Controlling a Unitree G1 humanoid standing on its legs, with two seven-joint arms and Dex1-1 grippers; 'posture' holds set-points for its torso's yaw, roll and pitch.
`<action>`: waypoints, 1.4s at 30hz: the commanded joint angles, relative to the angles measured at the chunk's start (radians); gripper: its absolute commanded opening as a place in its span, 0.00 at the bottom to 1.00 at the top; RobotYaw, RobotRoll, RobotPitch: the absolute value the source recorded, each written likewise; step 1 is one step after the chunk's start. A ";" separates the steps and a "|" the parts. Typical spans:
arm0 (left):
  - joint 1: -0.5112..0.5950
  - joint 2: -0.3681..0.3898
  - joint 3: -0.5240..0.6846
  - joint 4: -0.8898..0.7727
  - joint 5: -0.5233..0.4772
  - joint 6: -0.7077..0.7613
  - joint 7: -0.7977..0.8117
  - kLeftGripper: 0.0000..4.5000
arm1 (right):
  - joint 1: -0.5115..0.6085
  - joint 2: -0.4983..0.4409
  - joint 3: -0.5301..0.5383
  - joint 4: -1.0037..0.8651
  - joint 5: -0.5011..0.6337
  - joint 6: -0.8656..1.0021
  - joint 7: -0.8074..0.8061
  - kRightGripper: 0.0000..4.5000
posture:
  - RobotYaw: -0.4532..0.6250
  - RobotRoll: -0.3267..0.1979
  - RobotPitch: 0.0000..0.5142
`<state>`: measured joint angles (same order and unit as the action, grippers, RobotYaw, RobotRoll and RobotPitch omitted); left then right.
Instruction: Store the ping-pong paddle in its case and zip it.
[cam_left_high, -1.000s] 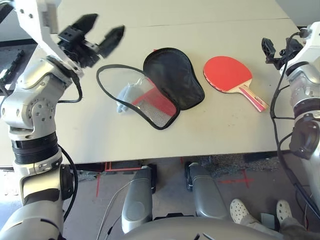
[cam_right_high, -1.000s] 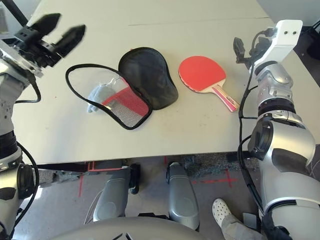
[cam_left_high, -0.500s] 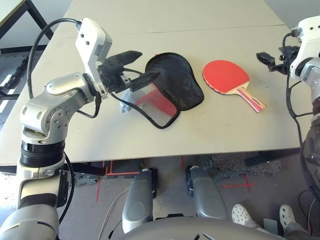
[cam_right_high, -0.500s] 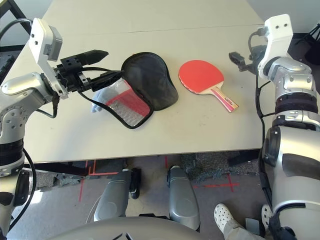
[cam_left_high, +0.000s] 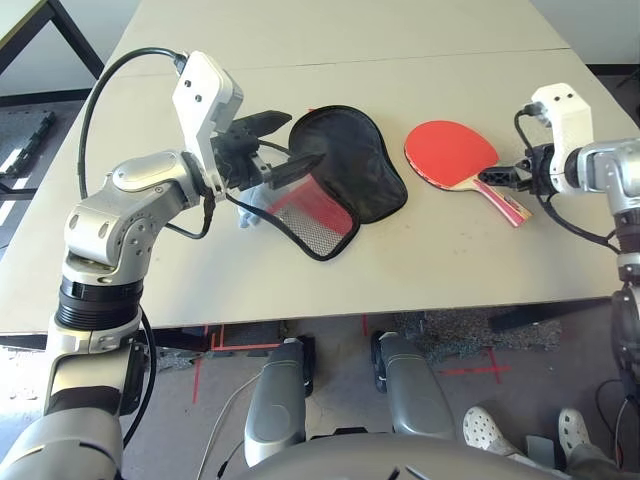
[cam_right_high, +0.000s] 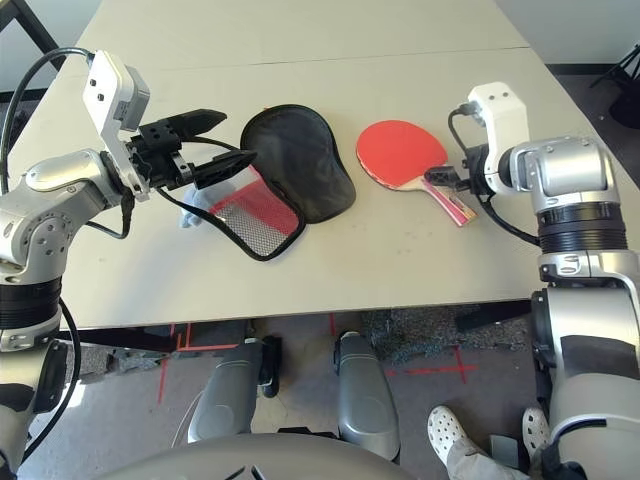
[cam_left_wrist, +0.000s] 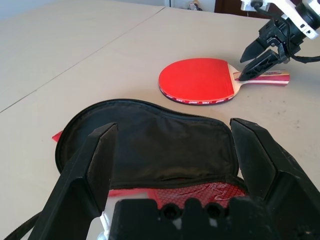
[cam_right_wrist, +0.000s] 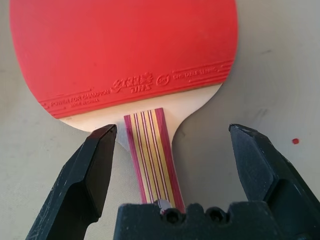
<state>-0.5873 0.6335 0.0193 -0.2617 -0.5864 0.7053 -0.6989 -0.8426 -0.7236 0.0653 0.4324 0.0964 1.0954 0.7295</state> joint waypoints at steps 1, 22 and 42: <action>0.016 0.002 -0.010 -0.025 0.012 0.009 -0.006 1.00 | 0.024 0.021 0.033 0.010 -0.008 0.008 -0.017 1.00 | 0.43 0.62 0.37; 0.021 -0.008 -0.026 -0.031 0.039 0.010 -0.007 1.00 | 0.076 -0.001 0.065 -0.154 0.048 0.138 -0.004 0.86 | 0.43 0.62 0.39; 0.021 -0.004 -0.027 -0.021 0.061 0.005 -0.020 1.00 | 0.011 0.211 -0.131 -0.267 0.077 0.059 -0.268 0.24 | 0.44 0.62 0.38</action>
<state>-0.5762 0.6273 -0.0011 -0.2721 -0.5348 0.7088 -0.7144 -0.8005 -0.5201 -0.0434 0.2199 0.1579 1.1500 0.4784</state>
